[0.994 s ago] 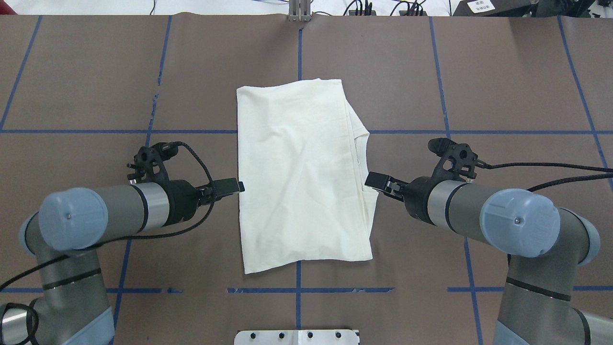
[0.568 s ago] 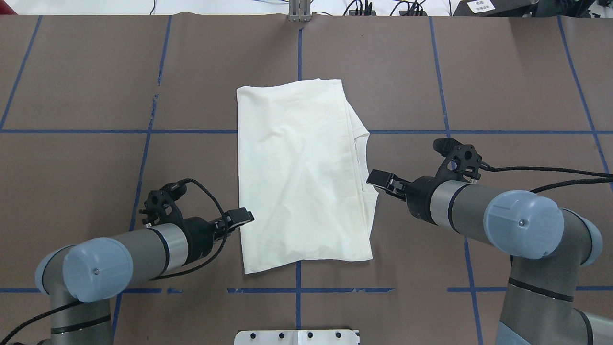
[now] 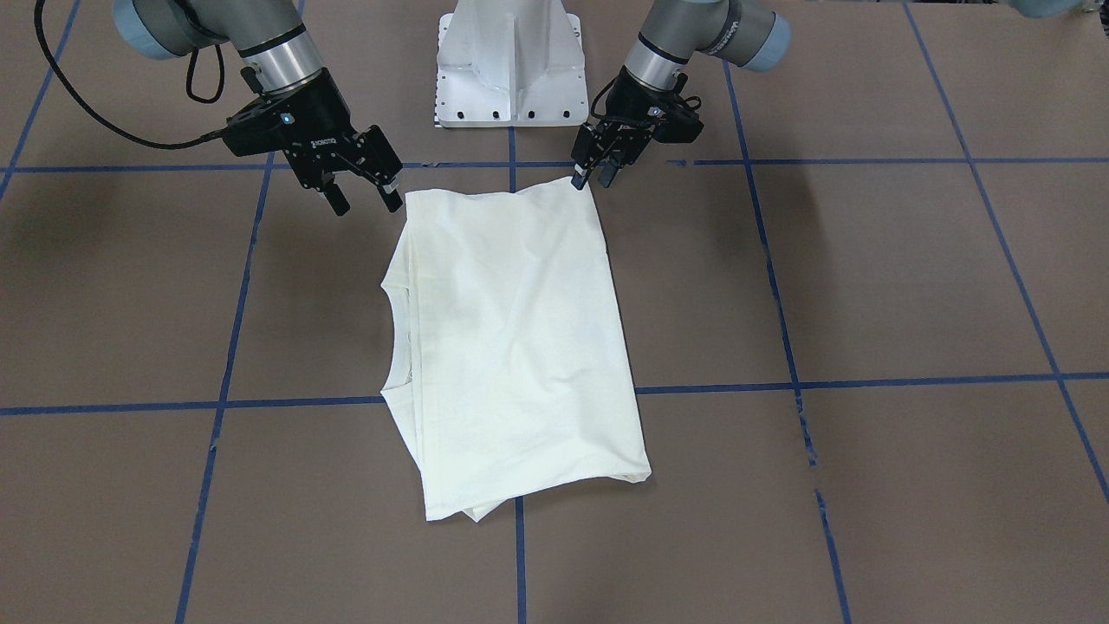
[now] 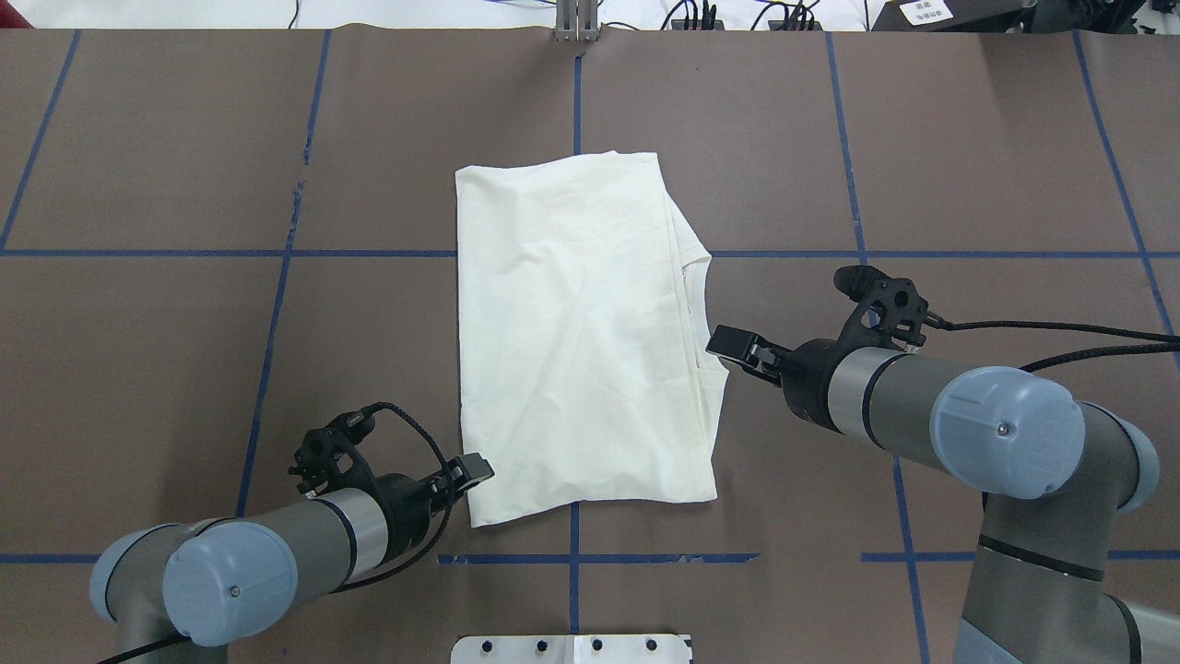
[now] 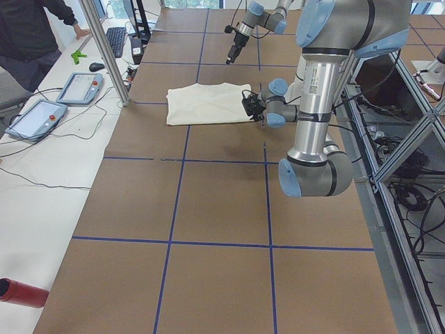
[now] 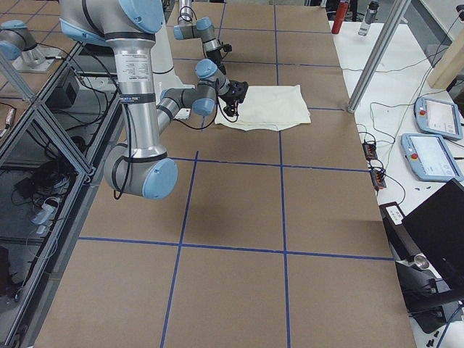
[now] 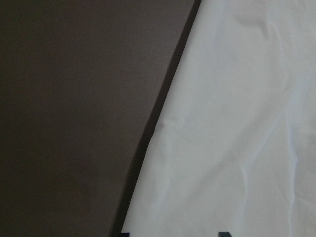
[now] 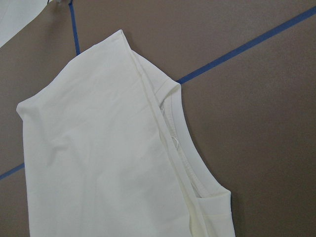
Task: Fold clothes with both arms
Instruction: 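Bring both grippers to the sides of the folded shirt, then move the right gripper to the shirt's near corner beside the left gripper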
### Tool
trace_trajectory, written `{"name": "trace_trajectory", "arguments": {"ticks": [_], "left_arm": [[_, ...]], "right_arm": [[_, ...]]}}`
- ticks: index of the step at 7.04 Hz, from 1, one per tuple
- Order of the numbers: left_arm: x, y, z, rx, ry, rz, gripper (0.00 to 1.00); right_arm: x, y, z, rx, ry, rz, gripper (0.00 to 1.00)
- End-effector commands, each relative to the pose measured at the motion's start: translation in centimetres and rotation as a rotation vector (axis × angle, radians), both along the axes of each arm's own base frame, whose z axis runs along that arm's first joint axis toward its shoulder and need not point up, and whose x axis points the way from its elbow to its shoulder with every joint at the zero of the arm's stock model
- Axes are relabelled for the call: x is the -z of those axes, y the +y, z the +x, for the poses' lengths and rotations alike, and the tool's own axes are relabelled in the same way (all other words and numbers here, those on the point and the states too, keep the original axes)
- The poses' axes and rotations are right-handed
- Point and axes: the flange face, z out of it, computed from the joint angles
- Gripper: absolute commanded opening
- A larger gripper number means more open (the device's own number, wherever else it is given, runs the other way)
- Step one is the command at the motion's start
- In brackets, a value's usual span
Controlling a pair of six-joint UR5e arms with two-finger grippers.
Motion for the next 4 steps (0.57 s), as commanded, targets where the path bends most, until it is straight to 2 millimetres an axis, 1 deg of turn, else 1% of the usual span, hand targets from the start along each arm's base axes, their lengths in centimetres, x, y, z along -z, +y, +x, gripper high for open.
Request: {"name": "trace_trajectory", "arguments": {"ticks": [1, 2, 3, 4], "left_arm": [[-0.4, 1.5, 1.0, -0.016, -0.005, -0.029, 0.61], [-0.8, 1.9, 1.7, -0.024, -0.016, -0.031, 0.61], [-0.3, 1.7, 3.1, -0.025, -0.011, -0.031, 0.61], [-0.2, 1.7, 3.5, -0.025, -0.013, -0.031, 0.61]], "right_arm": [[-0.1, -0.1, 0.0, -0.008, 0.004, 0.003, 1.0], [-0.2, -0.1, -0.2, -0.006, 0.005, 0.002, 1.0], [-0.2, -0.1, -0.2, -0.006, 0.006, 0.002, 1.0], [-0.2, -0.2, -0.2, -0.008, 0.006, 0.002, 1.0]]}}
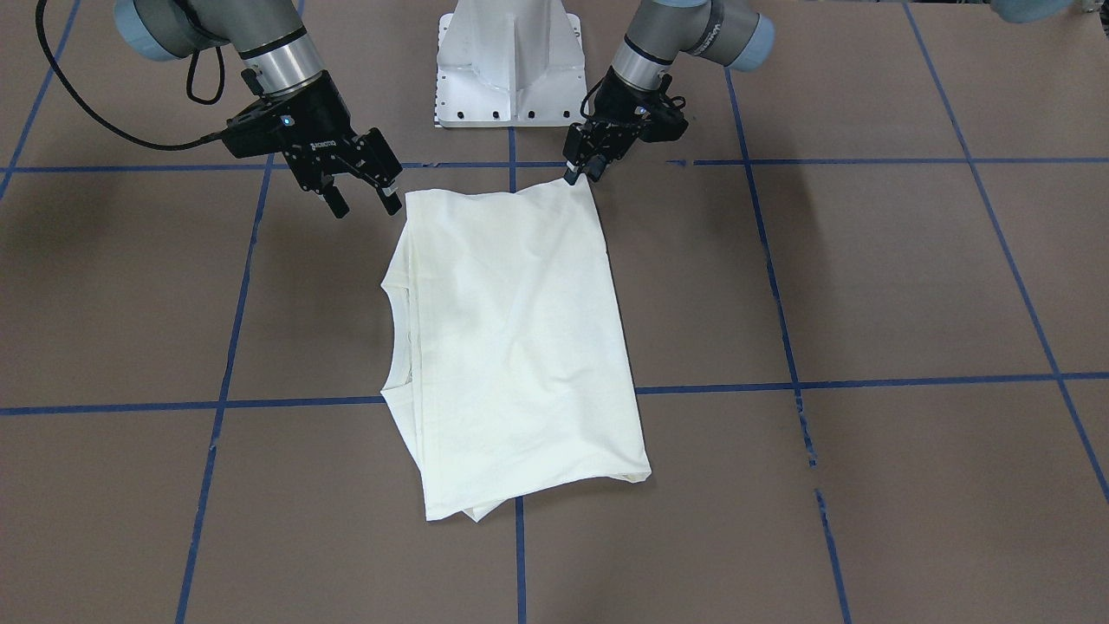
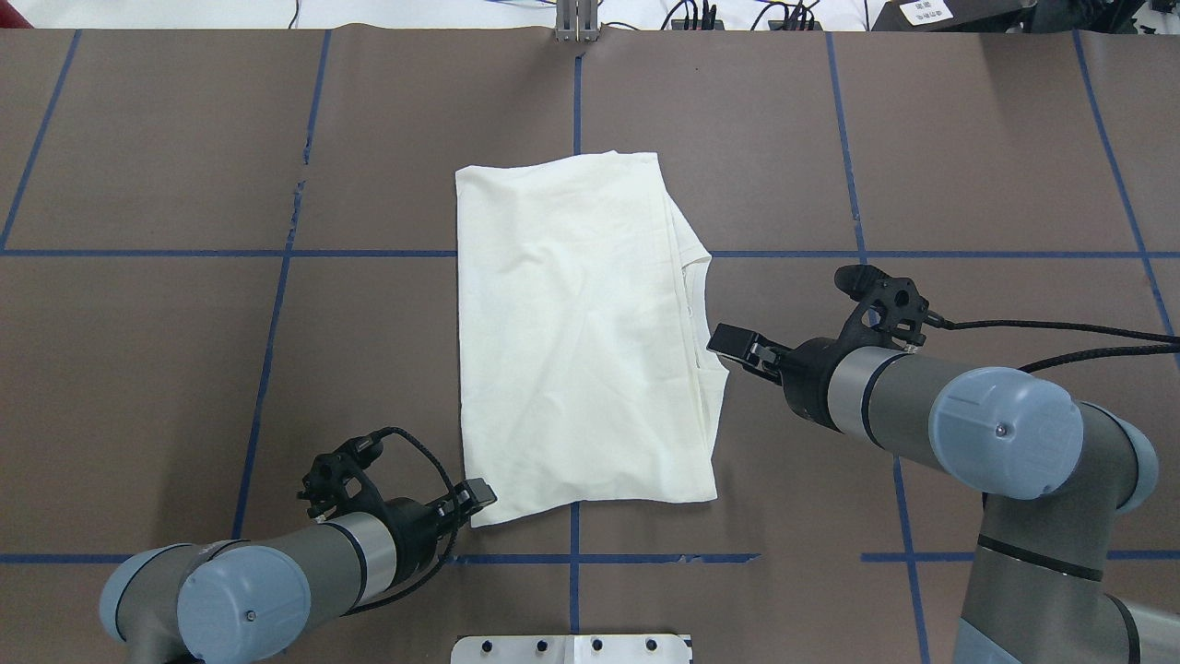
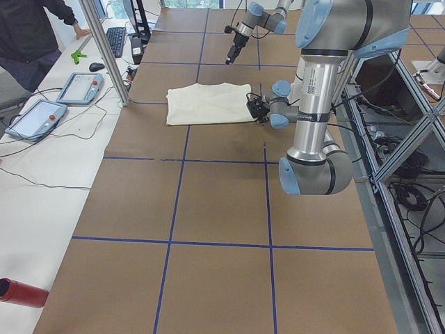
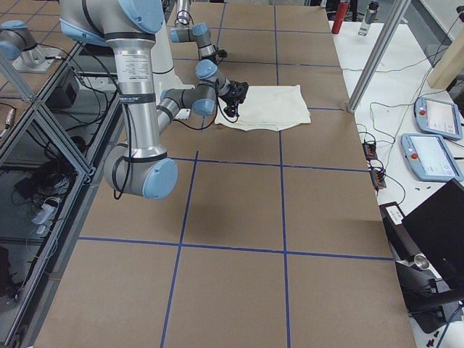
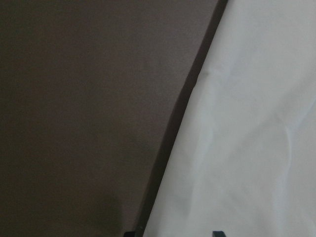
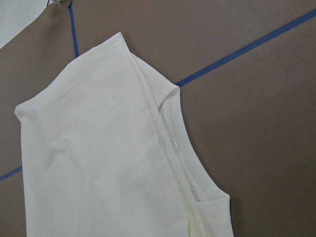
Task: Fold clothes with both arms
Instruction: 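Move the right gripper to the shirt's near corner beside the left gripper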
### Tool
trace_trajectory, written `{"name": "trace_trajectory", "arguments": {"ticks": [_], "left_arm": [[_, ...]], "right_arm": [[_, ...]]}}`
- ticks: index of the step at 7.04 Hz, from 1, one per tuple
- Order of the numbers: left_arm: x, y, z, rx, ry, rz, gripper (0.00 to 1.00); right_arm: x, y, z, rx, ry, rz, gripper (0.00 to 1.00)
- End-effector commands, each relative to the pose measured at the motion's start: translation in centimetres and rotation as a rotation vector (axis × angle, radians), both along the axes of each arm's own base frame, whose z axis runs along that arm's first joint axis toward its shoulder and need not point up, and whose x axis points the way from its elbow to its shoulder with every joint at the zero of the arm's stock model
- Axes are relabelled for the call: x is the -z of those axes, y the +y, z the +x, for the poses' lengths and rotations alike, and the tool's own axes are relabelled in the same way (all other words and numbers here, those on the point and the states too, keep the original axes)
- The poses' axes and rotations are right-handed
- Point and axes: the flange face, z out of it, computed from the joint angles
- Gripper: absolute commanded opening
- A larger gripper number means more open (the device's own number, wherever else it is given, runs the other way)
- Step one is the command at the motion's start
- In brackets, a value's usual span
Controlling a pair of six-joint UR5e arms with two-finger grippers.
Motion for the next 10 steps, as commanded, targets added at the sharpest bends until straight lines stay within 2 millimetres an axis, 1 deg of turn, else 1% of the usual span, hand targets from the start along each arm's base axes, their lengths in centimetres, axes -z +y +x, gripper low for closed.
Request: {"name": "trace_trajectory", "arguments": {"ticks": [1, 2, 3, 4, 5, 6, 8, 9, 10], "left_arm": [[0.24, 0.0, 0.83, -0.002, 0.0, 0.001, 0.61], [0.06, -0.08, 0.75, -0.002, -0.004, 0.003, 0.61], [0.34, -0.14, 0.63, -0.002, 0.001, 0.003, 0.55], [0.91, -0.38, 0.19, 0.006, 0.016, 0.001, 0.29], [0.46, -0.37, 0.09, 0.006, 0.006, 0.001, 0.22], [0.28, -0.36, 0.05, 0.004, 0.002, 0.004, 0.0], [0.39, -0.3, 0.14, 0.004, -0.008, 0.003, 0.0], [0.77, -0.39, 0.17, 0.006, -0.004, 0.003, 0.0], [0.98, -0.38, -0.03, 0.008, 0.002, 0.003, 0.0]], "right_arm": [[-0.03, 0.01, -0.05, 0.0, 0.001, 0.0, 1.0], [0.04, 0.0, -0.06, 0.0, -0.001, -0.001, 1.0], [0.05, 0.0, -0.07, 0.0, -0.001, -0.001, 1.0], [-0.02, -0.01, -0.11, 0.0, 0.0, -0.001, 1.0], [-0.02, -0.01, -0.11, 0.0, 0.0, -0.001, 1.0], [-0.03, -0.04, -0.17, 0.0, 0.001, -0.002, 1.0], [-0.52, -0.14, -0.4, 0.0, 0.011, -0.006, 1.0], [-0.58, -0.16, -0.41, -0.006, 0.01, -0.017, 0.99], [-0.62, -0.13, -0.35, -0.03, -0.01, -0.065, 0.96]]}}
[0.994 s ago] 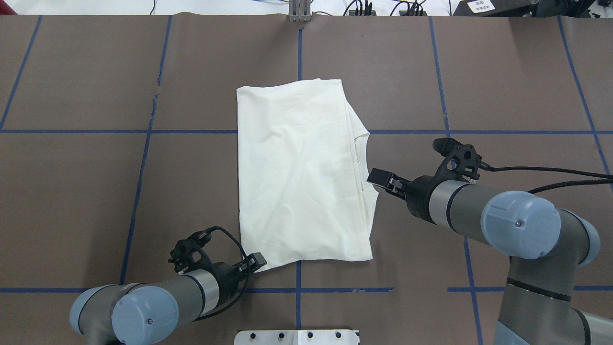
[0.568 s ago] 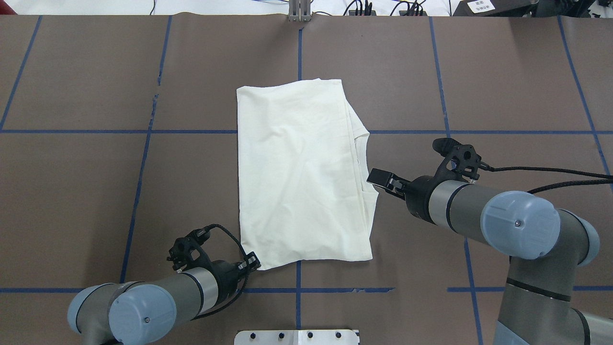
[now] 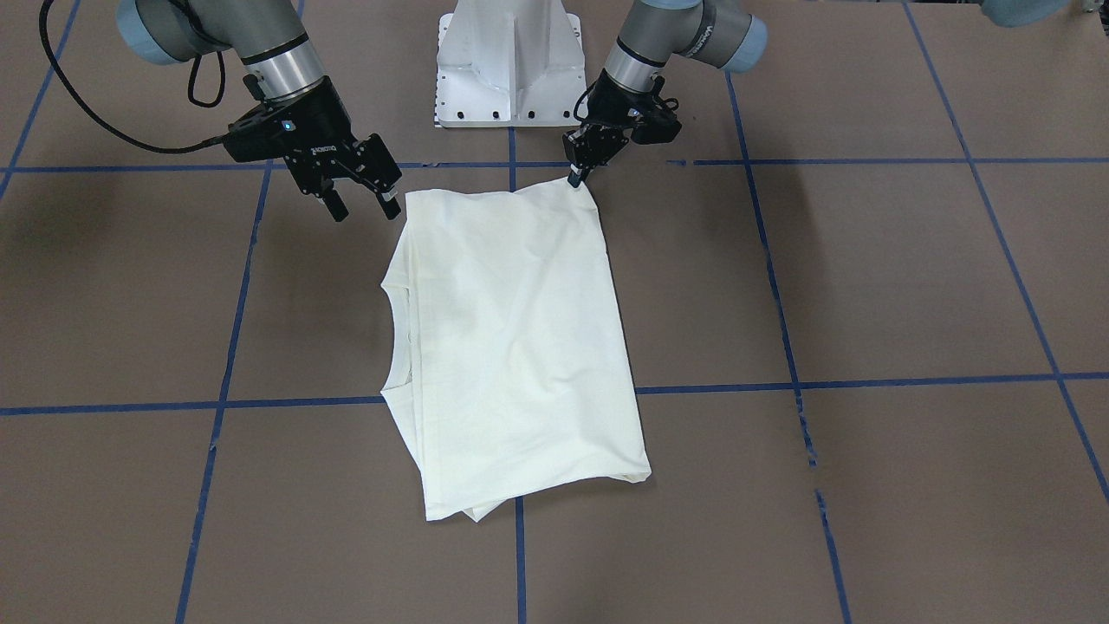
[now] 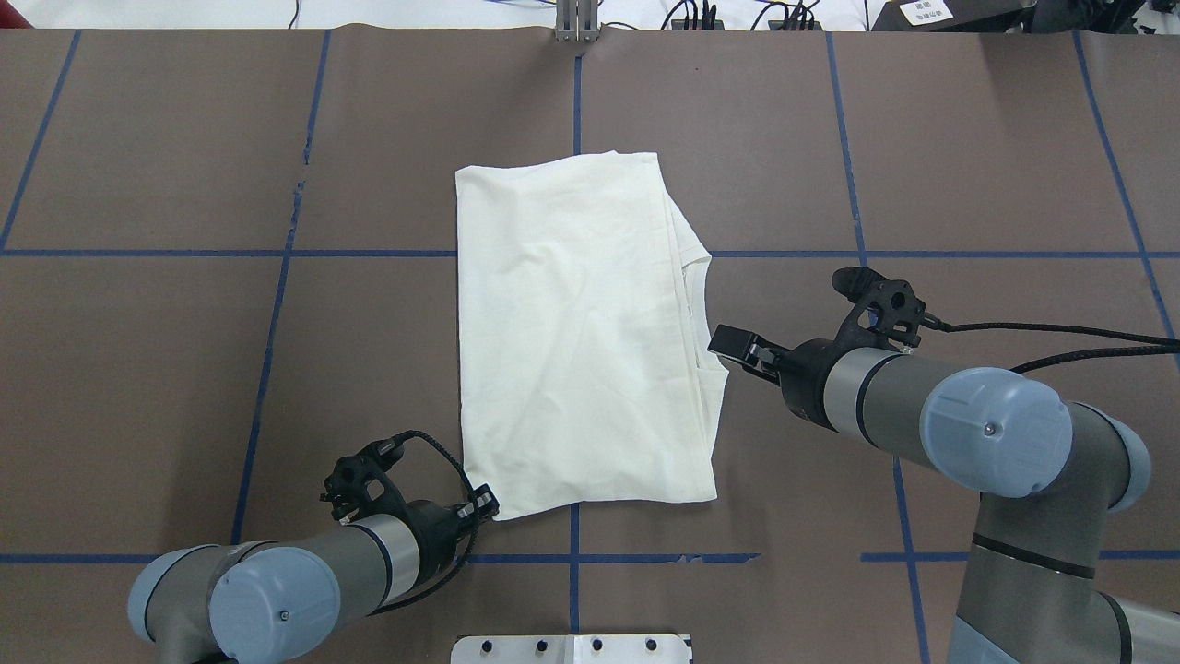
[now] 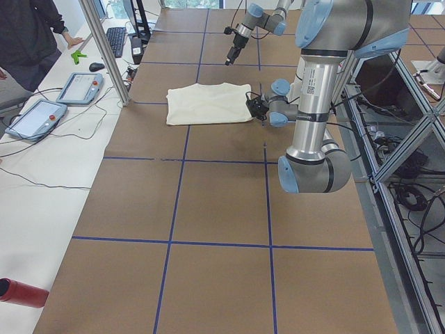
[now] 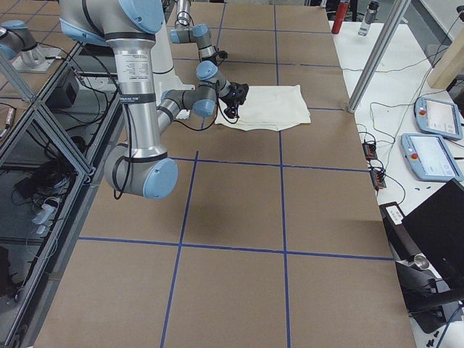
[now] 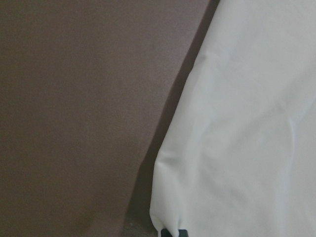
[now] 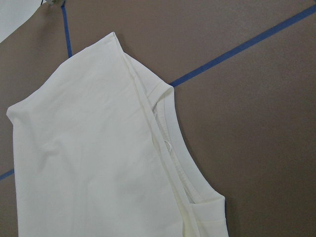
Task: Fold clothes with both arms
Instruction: 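Move the right gripper to the shirt's near corner beside the left gripper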
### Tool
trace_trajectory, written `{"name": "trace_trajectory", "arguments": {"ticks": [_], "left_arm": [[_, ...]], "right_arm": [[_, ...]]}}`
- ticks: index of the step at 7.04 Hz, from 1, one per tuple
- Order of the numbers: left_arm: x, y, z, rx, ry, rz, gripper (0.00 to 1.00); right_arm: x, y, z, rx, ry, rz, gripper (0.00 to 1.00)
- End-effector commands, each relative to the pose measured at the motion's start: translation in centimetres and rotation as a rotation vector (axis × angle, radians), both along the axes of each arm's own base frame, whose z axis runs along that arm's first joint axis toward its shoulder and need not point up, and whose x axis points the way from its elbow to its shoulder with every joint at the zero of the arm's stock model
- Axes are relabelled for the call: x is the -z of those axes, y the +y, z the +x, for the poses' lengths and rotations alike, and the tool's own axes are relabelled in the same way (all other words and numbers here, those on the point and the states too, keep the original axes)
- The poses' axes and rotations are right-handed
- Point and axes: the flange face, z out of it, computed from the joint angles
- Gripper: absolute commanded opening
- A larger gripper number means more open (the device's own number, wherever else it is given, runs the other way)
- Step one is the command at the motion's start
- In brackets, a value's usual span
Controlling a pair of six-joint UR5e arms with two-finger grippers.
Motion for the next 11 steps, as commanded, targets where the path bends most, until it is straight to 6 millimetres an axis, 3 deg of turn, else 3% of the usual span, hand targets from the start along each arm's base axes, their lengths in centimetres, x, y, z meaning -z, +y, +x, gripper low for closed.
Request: {"name": "trace_trajectory", "arguments": {"ticks": [1, 4, 7, 8, 10, 11], "left_arm": [[0.8, 0.0, -0.5, 0.003, 0.017, 0.002, 0.0], [1.1, -0.3, -1.0, 0.025, 0.023, 0.011, 0.0], [1.4, -0.4, -1.2, 0.032, 0.027, 0.017, 0.0], [1.6, -0.6, -1.3, 0.037, 0.03, 0.021, 0.0], [1.7, -0.3, -1.1, 0.033, 0.032, 0.022, 0.0], [1.8, -0.3, -1.1, 0.034, 0.032, 0.022, 0.0]], "right_arm": [[-0.3, 0.0, 0.1, -0.026, -0.014, -0.047, 0.96], [-0.3, 0.5, -1.0, -0.053, 0.023, -0.125, 0.95], [-0.4, 3.0, -4.1, -0.042, 0.092, -0.178, 0.91], [0.0, 4.0, -5.1, -0.044, 0.08, -0.194, 0.91], [3.9, 6.0, -8.8, -0.053, 0.119, -0.281, 0.86], [3.5, 7.8, -10.0, -0.033, 0.155, -0.294, 0.86]]}}
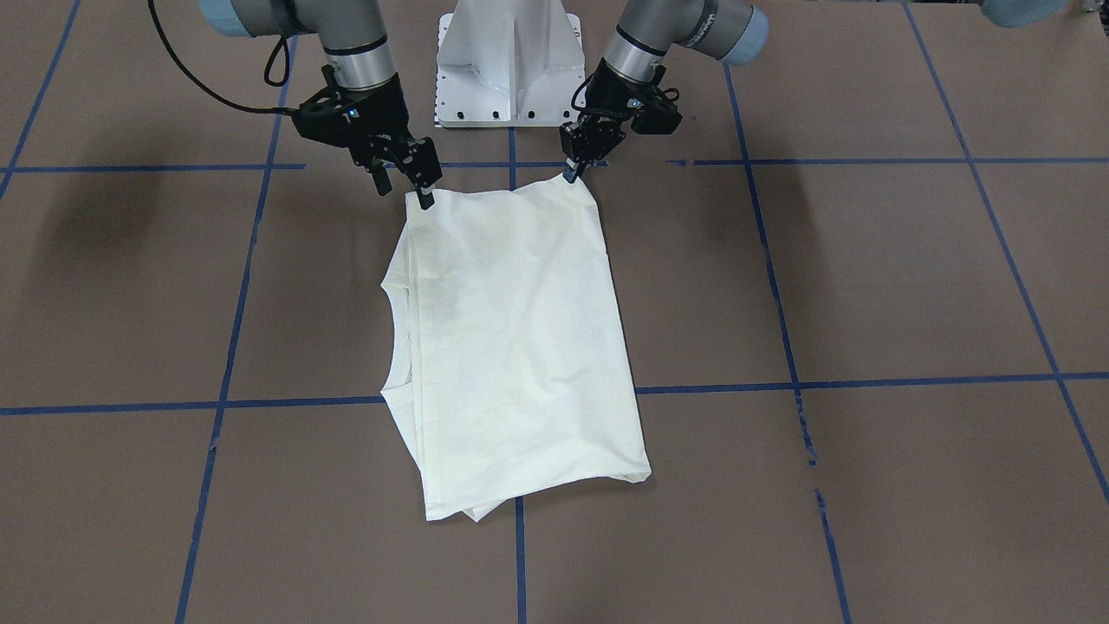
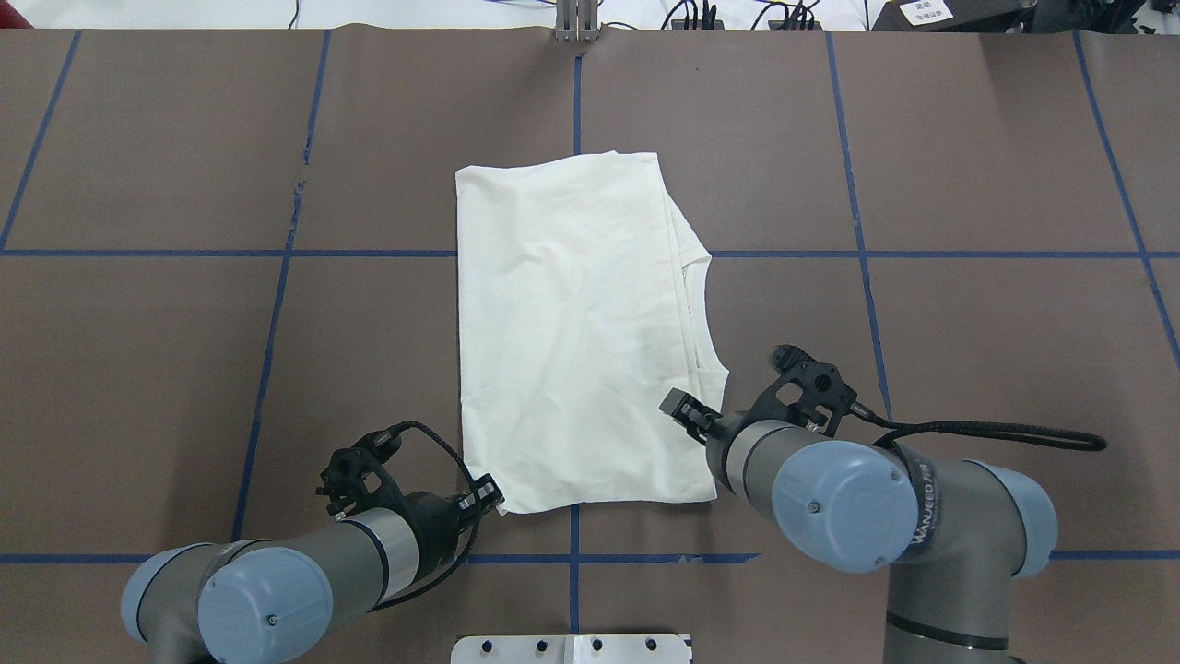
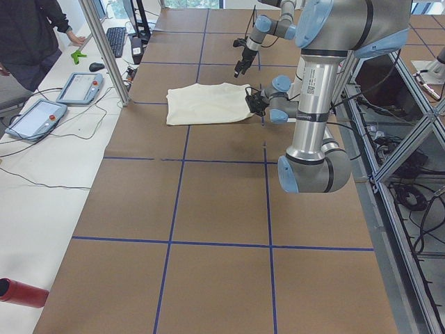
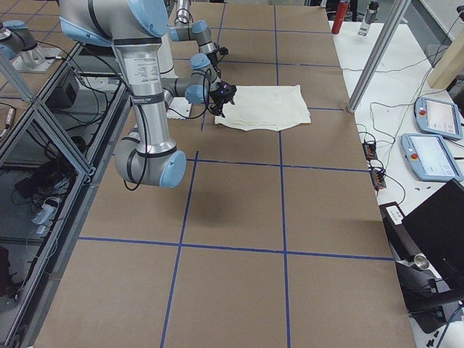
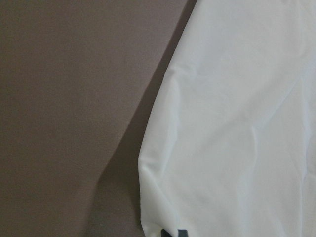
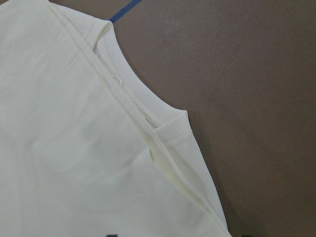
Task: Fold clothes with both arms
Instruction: 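Move the right gripper to the shirt's near corner beside the left gripper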
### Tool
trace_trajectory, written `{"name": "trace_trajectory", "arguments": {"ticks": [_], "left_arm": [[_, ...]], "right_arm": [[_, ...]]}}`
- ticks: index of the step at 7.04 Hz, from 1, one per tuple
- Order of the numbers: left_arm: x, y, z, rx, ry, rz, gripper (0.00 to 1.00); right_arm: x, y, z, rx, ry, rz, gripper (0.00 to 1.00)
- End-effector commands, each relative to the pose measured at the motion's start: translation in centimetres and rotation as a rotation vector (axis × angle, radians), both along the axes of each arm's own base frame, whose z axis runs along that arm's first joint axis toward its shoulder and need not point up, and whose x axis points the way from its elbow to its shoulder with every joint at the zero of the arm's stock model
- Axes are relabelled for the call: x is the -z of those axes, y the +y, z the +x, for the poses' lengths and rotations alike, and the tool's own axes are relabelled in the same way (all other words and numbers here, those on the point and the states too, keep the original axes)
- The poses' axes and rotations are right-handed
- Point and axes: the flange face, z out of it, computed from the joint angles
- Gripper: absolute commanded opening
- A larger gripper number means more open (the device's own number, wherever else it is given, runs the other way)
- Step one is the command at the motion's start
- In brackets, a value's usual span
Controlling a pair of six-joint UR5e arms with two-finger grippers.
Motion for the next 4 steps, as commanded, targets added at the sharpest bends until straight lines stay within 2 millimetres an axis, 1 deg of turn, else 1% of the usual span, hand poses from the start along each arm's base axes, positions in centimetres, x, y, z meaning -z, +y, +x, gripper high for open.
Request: {"name": "trace_trajectory", "arguments": {"ticks": [1, 2, 4], "left_arm": [[0.1, 0.0, 0.0, 0.0, 0.002, 0.0, 0.0], [0.2, 0.0, 0.0, 0.0, 0.004, 0.001, 0.0], [0.4, 0.1, -0.2, -0.001, 0.008, 0.001, 0.0]], "right_arm": [[-1.0, 2.2, -3.1, 0.02, 0.077, -0.031, 0.86], [-2.2, 2.1, -3.9, 0.027, 0.109, -0.027, 0.87], [-2.8, 1.5, -4.1, 0.009, 0.13, -0.005, 0.87]]}}
